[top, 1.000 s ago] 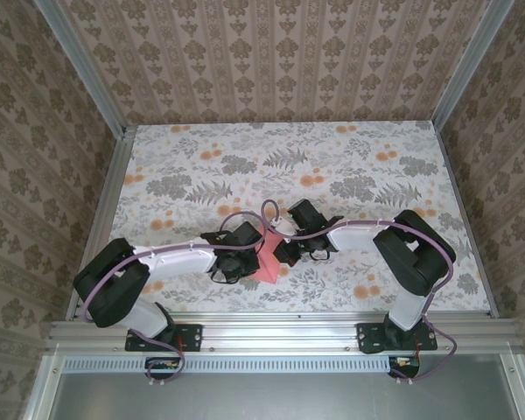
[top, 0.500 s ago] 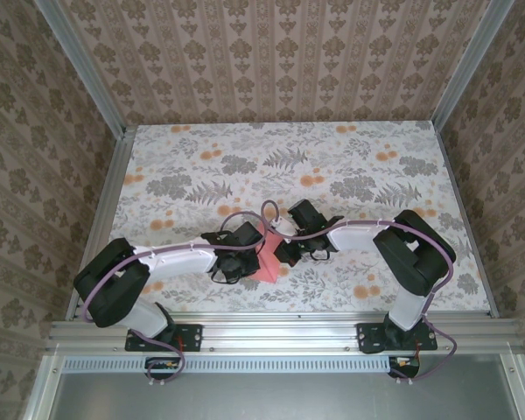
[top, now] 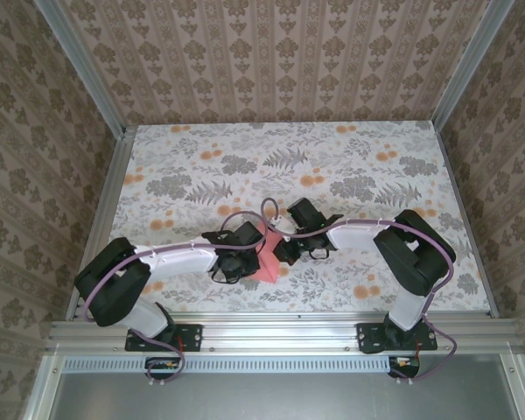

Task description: Fold a paper plane with a square sheet of paper (pick it up from the middle)

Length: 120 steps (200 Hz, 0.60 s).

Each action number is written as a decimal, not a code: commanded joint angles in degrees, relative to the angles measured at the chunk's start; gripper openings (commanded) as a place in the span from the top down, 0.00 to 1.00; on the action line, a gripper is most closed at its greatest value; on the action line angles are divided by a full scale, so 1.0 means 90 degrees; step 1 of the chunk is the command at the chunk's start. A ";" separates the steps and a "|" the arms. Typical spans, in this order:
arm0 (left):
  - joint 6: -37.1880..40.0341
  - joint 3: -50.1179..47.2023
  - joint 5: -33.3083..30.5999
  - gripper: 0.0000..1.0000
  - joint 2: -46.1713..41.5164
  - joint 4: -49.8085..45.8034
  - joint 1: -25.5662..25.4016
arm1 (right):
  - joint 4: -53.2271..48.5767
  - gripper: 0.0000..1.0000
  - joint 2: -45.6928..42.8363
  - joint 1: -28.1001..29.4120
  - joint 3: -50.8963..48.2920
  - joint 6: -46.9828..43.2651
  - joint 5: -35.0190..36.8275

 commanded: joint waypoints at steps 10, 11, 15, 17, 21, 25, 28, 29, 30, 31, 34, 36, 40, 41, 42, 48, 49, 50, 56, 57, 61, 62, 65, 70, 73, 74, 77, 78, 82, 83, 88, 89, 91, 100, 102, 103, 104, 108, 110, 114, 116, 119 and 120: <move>0.0109 0.0067 -0.0136 0.97 0.0167 -0.0420 -0.0060 | -0.0213 0.99 0.0048 -0.0030 0.0273 -0.0010 -0.0062; 0.0110 0.0069 -0.0135 0.97 0.0163 -0.0426 -0.0062 | -0.0217 0.99 0.0052 -0.0032 0.0274 -0.0011 -0.0066; 0.0110 0.0069 -0.0139 0.97 0.0162 -0.0423 -0.0062 | -0.0231 0.99 0.0087 -0.0033 0.0286 -0.0012 -0.0057; 0.0105 0.0067 -0.0139 0.97 0.0162 -0.0427 -0.0059 | -0.0250 0.99 0.0095 -0.0033 0.0297 -0.0012 -0.0052; 0.0111 0.0074 -0.0140 0.97 0.0169 -0.0437 -0.0056 | -0.0275 0.99 0.0126 -0.0033 0.0315 -0.0012 -0.0058; 0.0118 0.0079 -0.0148 0.97 0.0163 -0.0442 -0.0064 | -0.0311 0.99 0.0150 -0.0033 0.0336 -0.0012 -0.0051; 0.0111 0.0075 -0.0146 0.97 0.0155 -0.0452 -0.0065 | -0.0331 0.99 0.0165 -0.0033 0.0343 -0.0019 -0.0044; 0.0111 0.0077 -0.0146 0.97 0.0152 -0.0452 -0.0060 | -0.0339 0.99 0.0169 -0.0033 0.0348 -0.0020 -0.0042; 0.0115 0.0078 -0.0150 0.97 0.0151 -0.0452 -0.0057 | -0.0343 0.99 0.0171 -0.0038 0.0350 -0.0021 -0.0042; 0.0113 0.0079 -0.0148 0.97 0.0155 -0.0452 -0.0061 | -0.0345 0.99 0.0177 -0.0035 0.0352 -0.0026 -0.0036; 0.0119 0.0078 -0.0146 0.97 0.0153 -0.0453 -0.0063 | -0.0342 0.99 0.0187 -0.0033 0.0353 -0.0027 -0.0021; 0.0120 0.0074 -0.0148 0.97 0.0158 -0.0457 -0.0062 | -0.0339 0.99 0.0191 -0.0033 0.0345 -0.0035 -0.0002; 0.0113 0.0068 -0.0149 0.97 0.0145 -0.0454 -0.0061 | -0.0330 0.99 0.0195 -0.0033 0.0336 -0.0028 0.0026; 0.0116 0.0074 -0.0147 0.97 0.0147 -0.0453 -0.0058 | -0.0324 0.99 0.0198 -0.0033 0.0335 -0.0034 0.0031; 0.0113 0.0067 -0.0146 0.97 0.0148 -0.0452 -0.0056 | -0.0321 0.99 0.0200 -0.0033 0.0329 -0.0038 0.0034; 0.0111 0.0075 -0.0147 0.97 0.0149 -0.0452 -0.0064 | -0.0301 0.99 0.0202 -0.0033 0.0302 -0.0055 0.0041; 0.0110 0.0077 -0.0151 0.97 0.0149 -0.0452 -0.0060 | -0.0300 0.99 0.0207 -0.0033 0.0298 -0.0058 0.0044; 0.0115 0.0078 -0.0158 0.97 0.0149 -0.0456 -0.0062 | -0.0299 0.99 0.0209 -0.0033 0.0301 -0.0059 0.0045; 0.0109 0.0075 -0.0162 0.97 0.0150 -0.0454 -0.0065 | -0.0299 0.99 0.0229 -0.0039 0.0304 -0.0069 0.0051; 0.0110 0.0077 -0.0158 0.97 0.0159 -0.0453 -0.0065 | -0.0304 0.99 0.0235 -0.0036 0.0299 -0.0070 0.0054; 0.0110 0.0077 -0.0153 0.97 0.0163 -0.0454 -0.0059 | -0.0320 0.99 0.0247 -0.0033 0.0304 -0.0070 0.0077; 0.0115 0.0073 -0.0154 0.97 0.0161 -0.0453 -0.0057 | -0.0329 0.99 0.0249 -0.0033 0.0309 -0.0075 0.0077; 0.0110 0.0074 -0.0150 0.97 0.0163 -0.0457 -0.0061 | -0.0346 0.99 0.0265 -0.0035 0.0314 -0.0079 0.0099; 0.0114 0.0083 -0.0145 0.97 0.0169 -0.0462 -0.0063 | -0.0380 0.99 0.0284 -0.0033 0.0326 -0.0077 0.0143; 0.0119 0.0081 -0.0145 0.97 0.0160 -0.0466 -0.0064 | -0.0391 0.99 0.0289 -0.0033 0.0327 -0.0080 0.0164; 0.0115 0.0085 -0.0150 0.97 0.0165 -0.0464 -0.0065 | -0.0403 0.99 0.0299 -0.0033 0.0325 -0.0080 0.0169; 0.0113 0.0081 -0.0159 0.97 0.0165 -0.0464 -0.0061 | -0.0412 0.99 0.0317 -0.0033 0.0332 -0.0078 0.0190; 0.0117 0.0081 -0.0157 0.97 0.0157 -0.0463 -0.0063 | -0.0424 0.99 0.0323 -0.0033 0.0333 -0.0079 0.0197; 0.0119 0.0089 -0.0157 0.97 0.0155 -0.0469 -0.0061 | -0.0435 0.99 0.0328 -0.0033 0.0326 -0.0073 0.0219; 0.0120 0.0089 -0.0156 0.97 0.0152 -0.0470 -0.0058 | -0.0435 0.99 0.0329 -0.0033 0.0319 -0.0066 0.0224; 0.0113 0.0089 -0.0155 0.97 0.0151 -0.0476 -0.0060 | -0.0436 0.99 0.0341 -0.0036 0.0302 -0.0060 0.0248; 0.0116 0.0089 -0.0160 0.97 0.0160 -0.0478 -0.0062 | -0.0433 0.99 0.0347 -0.0034 0.0291 -0.0060 0.0258; 0.0117 0.0097 -0.0161 0.97 0.0152 -0.0480 -0.0064 | -0.0423 0.99 0.0348 -0.0033 0.0279 -0.0058 0.0256; 0.0130 0.0099 -0.0155 0.97 0.0158 -0.0476 -0.0062 | -0.0369 0.99 0.0344 -0.0033 0.0230 -0.0055 0.0270; 0.0130 0.0099 -0.0160 0.97 0.0164 -0.0467 -0.0064 | -0.0353 0.99 0.0342 -0.0033 0.0219 -0.0047 0.0269; 0.0135 0.0099 -0.0157 0.97 0.0166 -0.0464 -0.0064 | -0.0345 0.99 0.0341 -0.0033 0.0213 -0.0044 0.0270; 0.0127 0.0094 -0.0156 0.97 0.0163 -0.0468 -0.0065 | -0.0346 0.99 0.0344 -0.0033 0.0210 -0.0047 0.0271; 0.0138 0.0098 -0.0150 0.97 0.0166 -0.0458 -0.0064 | -0.0333 0.99 0.0355 -0.0033 0.0197 -0.0041 0.0270; 0.0139 0.0094 -0.0146 0.97 0.0161 -0.0453 -0.0067 | -0.0329 0.99 0.0358 -0.0033 0.0197 -0.0041 0.0264; 0.0144 0.0091 -0.0150 0.97 0.0176 -0.0452 -0.0074 | -0.0337 0.99 0.0374 -0.0033 0.0195 -0.0036 0.0270; 0.0141 0.0100 -0.0149 0.97 0.0171 -0.0444 -0.0069 | -0.0347 0.99 0.0377 -0.0033 0.0199 -0.0042 0.0269; 0.0140 0.0104 -0.0145 0.97 0.0176 -0.0442 -0.0074 | -0.0363 0.99 0.0385 -0.0033 0.0208 -0.0041 0.0269; 0.0140 0.0102 -0.0140 0.97 0.0178 -0.0442 -0.0074 | -0.0370 0.99 0.0391 -0.0033 0.0207 -0.0046 0.0270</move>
